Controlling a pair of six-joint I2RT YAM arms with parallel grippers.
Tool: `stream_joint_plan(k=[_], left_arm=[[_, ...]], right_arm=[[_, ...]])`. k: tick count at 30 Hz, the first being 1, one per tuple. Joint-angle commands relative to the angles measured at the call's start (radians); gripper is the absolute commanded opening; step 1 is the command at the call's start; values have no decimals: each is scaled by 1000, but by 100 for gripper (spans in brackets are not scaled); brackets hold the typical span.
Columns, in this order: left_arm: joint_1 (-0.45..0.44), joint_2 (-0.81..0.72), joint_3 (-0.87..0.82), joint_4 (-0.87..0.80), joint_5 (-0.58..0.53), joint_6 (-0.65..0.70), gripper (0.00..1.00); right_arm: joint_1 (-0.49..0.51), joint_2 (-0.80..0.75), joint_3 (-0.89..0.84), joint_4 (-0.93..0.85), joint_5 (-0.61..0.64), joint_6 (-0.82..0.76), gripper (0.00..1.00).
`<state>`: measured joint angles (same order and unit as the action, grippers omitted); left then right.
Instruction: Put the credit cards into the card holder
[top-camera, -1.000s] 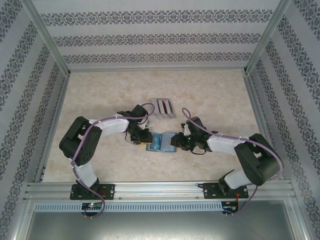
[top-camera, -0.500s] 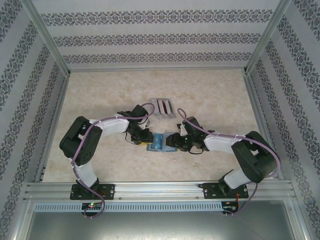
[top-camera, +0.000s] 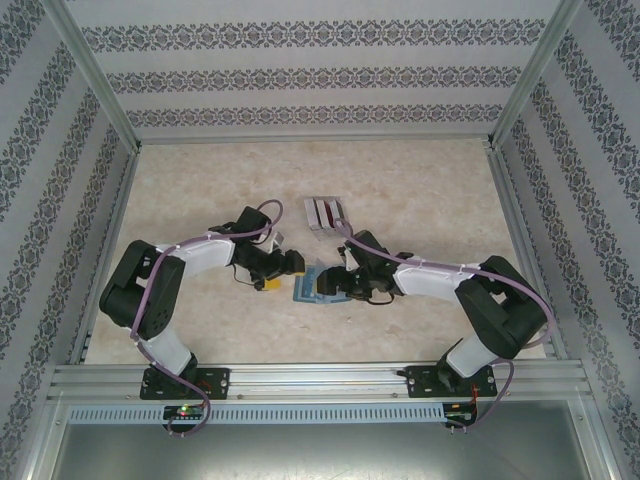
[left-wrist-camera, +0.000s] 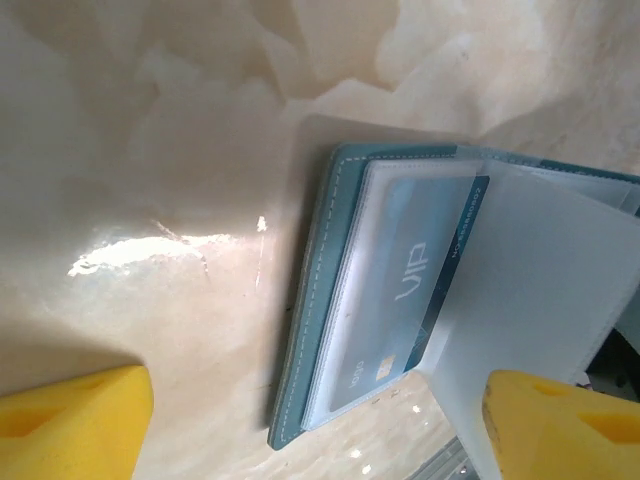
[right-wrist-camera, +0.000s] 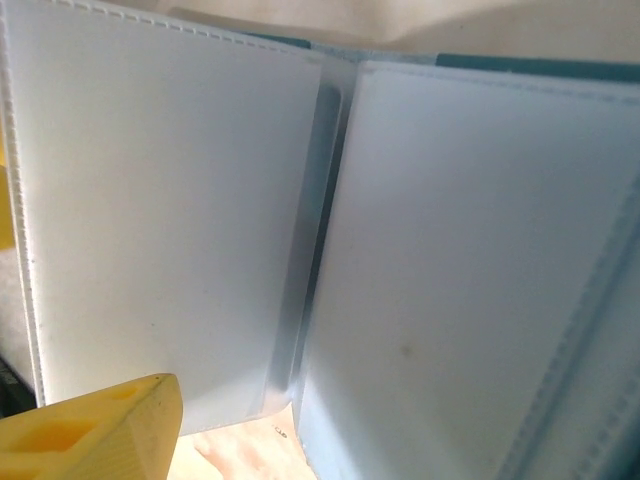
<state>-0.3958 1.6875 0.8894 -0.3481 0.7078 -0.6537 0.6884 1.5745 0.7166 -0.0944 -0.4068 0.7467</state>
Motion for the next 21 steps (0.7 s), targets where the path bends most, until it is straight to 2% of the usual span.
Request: stream_joint_plan(k=[1,5,10,16,18,21], left_arm=[[6,-9,-19,43,19,-6,87],[10,-4,-29,70,19,-8,88],[40,-1,-84,161,70,-43,90],[51,7,-109,183,74,-38,90],[53,7,-113,181,72,-38,90],[63,-10,-126,164,48,-35,90]], right_arm=[[37,67,51,-74,86,-40,79],[79,111,124,-185,193,-63,83],[136,158,242,-388,407,-79,85],[216,249,390,-565,618,-82,85],[239,279,430,-606,675,-72,86],[249,293,456,-624,684,-63,86]])
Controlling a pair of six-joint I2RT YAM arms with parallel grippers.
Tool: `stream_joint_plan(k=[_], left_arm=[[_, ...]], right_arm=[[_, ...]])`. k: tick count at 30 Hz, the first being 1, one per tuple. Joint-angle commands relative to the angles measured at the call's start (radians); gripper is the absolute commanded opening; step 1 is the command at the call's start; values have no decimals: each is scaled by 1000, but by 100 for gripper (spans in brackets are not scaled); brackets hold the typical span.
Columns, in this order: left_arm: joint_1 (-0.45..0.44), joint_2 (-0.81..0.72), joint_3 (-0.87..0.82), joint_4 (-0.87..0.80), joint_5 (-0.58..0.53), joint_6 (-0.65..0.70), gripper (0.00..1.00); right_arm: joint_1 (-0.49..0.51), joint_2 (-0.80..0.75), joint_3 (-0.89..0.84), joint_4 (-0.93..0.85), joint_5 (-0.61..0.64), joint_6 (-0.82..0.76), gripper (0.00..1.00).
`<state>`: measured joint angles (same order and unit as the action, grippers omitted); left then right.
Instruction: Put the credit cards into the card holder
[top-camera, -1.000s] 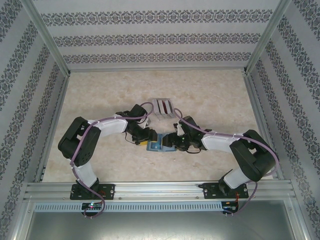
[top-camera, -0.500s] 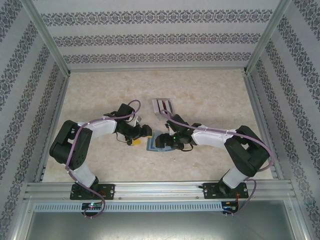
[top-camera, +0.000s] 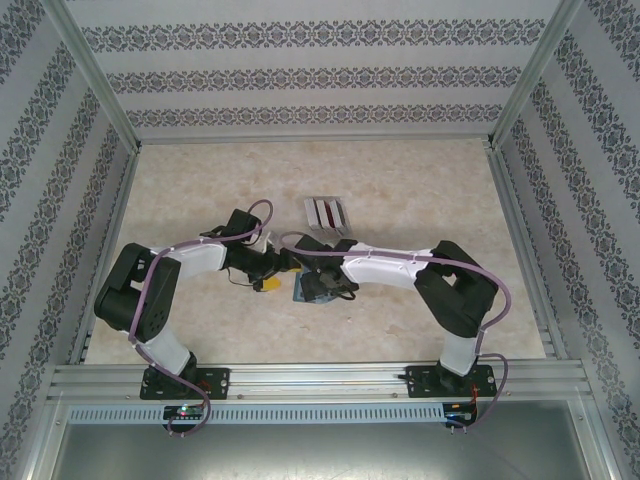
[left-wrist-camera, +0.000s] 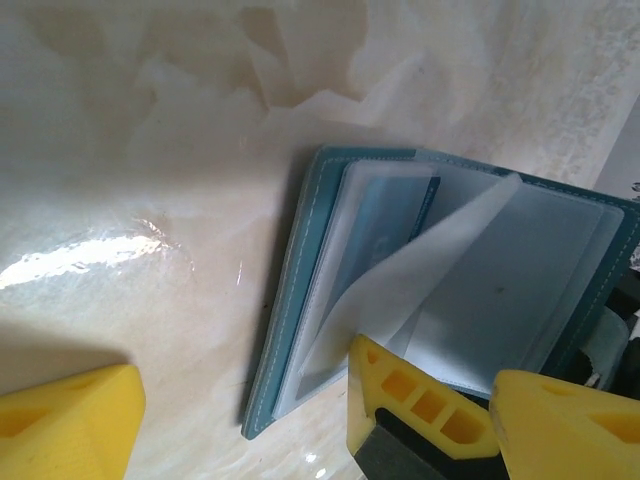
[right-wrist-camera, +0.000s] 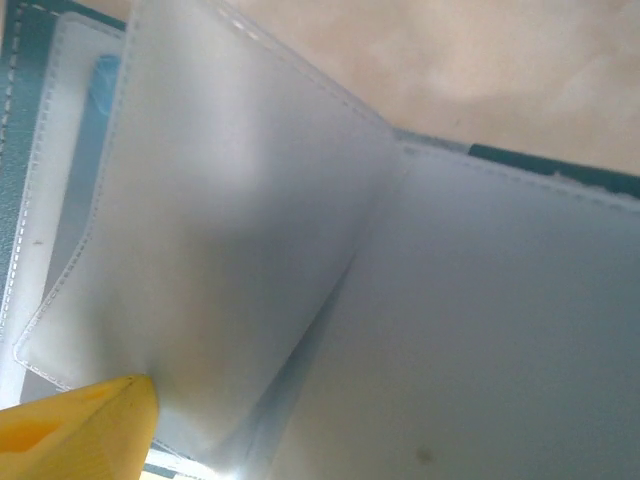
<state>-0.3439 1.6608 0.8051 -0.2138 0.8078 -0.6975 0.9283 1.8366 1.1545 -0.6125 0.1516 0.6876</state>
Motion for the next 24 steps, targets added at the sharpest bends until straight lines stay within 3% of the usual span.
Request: stream_joint_plan(k=[1,9,10,13,24], left_arm=[[13,12,-48,30,-66,8,90],[4,13,-58,24,-112,17,86],[0,16,-54,20,-121,20,86],[-21,19,-36,4,-132,31,86],[-56,38,-6,-48,-247,53,85]], right_arm=[[9,17,12,-97,113,-7,86],[-16,-212,-117,82,-33,-56,87],[-26,-238,-139,105,-51,-59,93],[-62,-293,-193,157,-107,-59,94],[-170,-489,-204,118,-81,-59,86]])
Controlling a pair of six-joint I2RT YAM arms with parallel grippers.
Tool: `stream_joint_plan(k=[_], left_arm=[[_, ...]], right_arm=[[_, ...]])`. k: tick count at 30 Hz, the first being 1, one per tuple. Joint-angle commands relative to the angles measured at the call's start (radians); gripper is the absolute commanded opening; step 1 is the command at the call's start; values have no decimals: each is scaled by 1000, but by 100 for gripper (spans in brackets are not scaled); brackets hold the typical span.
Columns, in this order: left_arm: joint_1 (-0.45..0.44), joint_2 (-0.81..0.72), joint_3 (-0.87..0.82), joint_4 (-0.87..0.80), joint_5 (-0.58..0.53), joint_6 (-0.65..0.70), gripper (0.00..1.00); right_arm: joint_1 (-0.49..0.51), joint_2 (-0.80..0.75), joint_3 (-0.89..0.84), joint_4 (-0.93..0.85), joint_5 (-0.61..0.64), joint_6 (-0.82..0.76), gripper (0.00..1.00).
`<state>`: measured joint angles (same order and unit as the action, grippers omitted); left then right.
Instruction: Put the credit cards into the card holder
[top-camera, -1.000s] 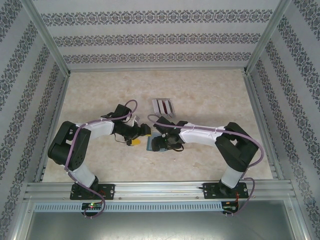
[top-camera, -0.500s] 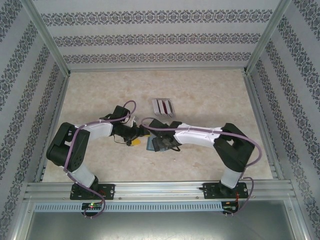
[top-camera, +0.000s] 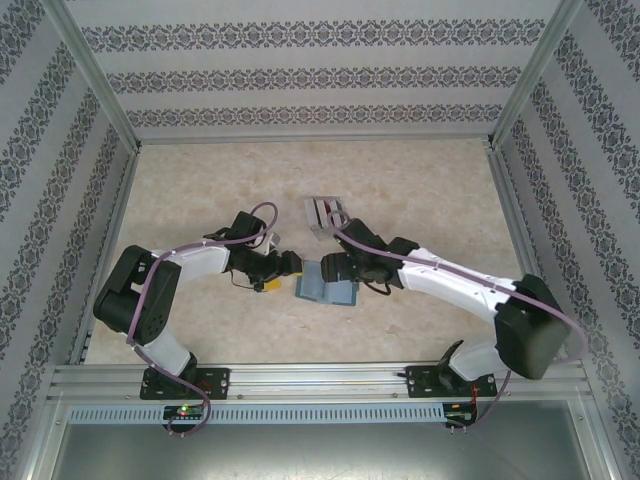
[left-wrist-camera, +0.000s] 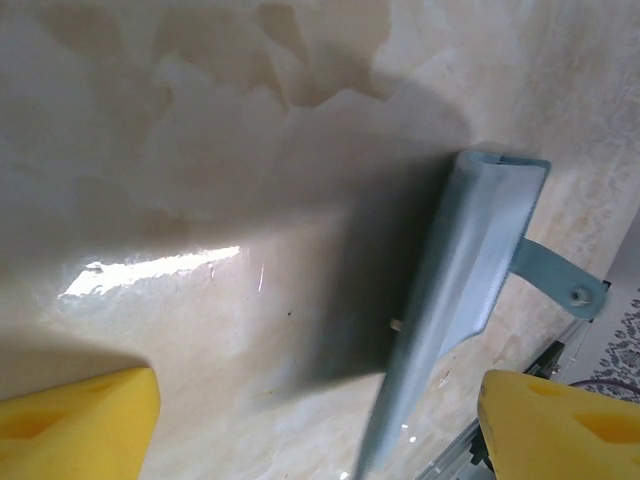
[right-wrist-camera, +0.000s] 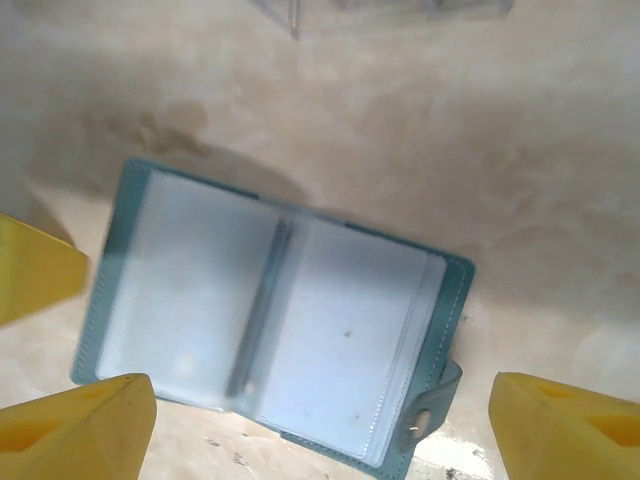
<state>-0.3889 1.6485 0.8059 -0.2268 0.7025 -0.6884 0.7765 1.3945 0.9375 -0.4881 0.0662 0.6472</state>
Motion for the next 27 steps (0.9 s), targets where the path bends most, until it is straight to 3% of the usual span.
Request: stream_joint_plan(k=[1,15,21,27], left_arm=[[-17,55,-1,-38,-141,43,85],[-104,118,84,-72,-187,59,85],[-115,152,94,-64,-182,63,82],[-132,145,113,-57,-162,54,82]], right_arm=[[-28,-49,26,-15,20,-25,86],[-99,91,156,33,-49,-29,69],[-118,178,272,41,-37,-95,69],[-119,320,430,13,62,-164,81]])
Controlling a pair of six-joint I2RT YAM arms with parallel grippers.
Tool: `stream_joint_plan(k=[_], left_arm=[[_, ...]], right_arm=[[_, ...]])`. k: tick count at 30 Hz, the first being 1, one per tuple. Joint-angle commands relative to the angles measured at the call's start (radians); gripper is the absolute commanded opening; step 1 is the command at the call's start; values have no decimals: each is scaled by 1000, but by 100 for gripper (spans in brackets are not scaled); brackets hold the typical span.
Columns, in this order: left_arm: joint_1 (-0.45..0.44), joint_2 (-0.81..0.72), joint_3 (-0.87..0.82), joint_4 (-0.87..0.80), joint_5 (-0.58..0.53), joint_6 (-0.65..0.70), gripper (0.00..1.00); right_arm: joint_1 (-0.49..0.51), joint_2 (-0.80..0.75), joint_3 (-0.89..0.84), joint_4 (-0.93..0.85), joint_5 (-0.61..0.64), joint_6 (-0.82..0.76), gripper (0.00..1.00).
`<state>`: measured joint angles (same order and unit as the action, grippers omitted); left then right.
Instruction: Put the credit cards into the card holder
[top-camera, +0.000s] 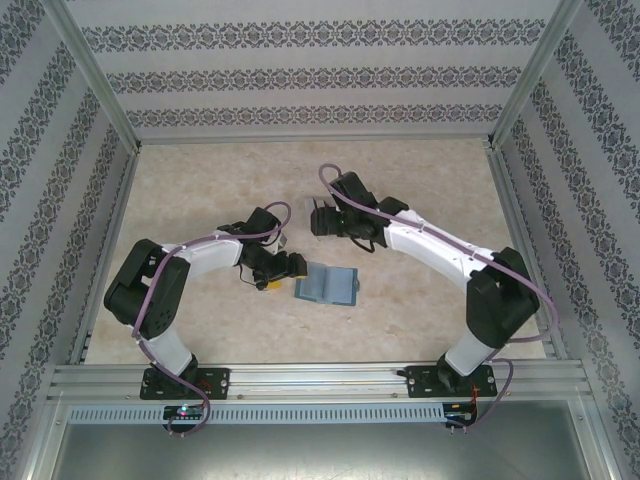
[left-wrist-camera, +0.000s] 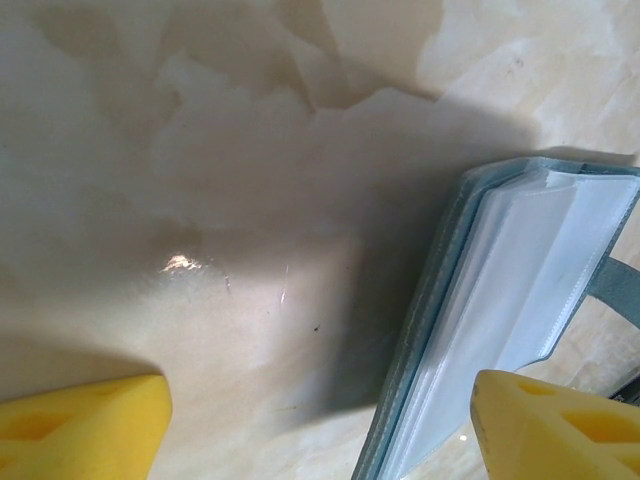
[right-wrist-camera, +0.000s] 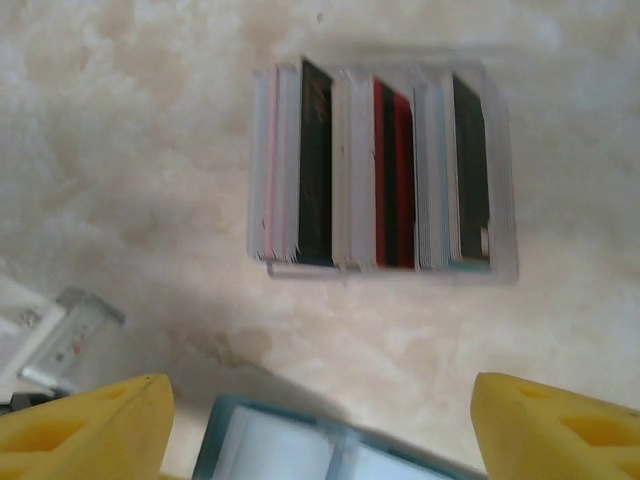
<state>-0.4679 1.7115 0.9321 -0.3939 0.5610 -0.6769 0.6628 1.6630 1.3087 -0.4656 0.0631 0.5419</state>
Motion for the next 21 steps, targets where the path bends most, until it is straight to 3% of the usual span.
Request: stream_joint_plan(k=[1,5,9,21], left_arm=[[-54,85,-11,112,-21,42,82],[-56,109,-18,138,3,25,82],[-56,110,-41,174,-1,6,82],[-55,96,-70,222,-6,-33,83]], right_arm=[[-5,80,89,-17,87,-69,83],[-6,192,190,-23,124,-102,91],[-2,297,286,-38,104,-147,91],[2,429,397,-123,333,-210,82]])
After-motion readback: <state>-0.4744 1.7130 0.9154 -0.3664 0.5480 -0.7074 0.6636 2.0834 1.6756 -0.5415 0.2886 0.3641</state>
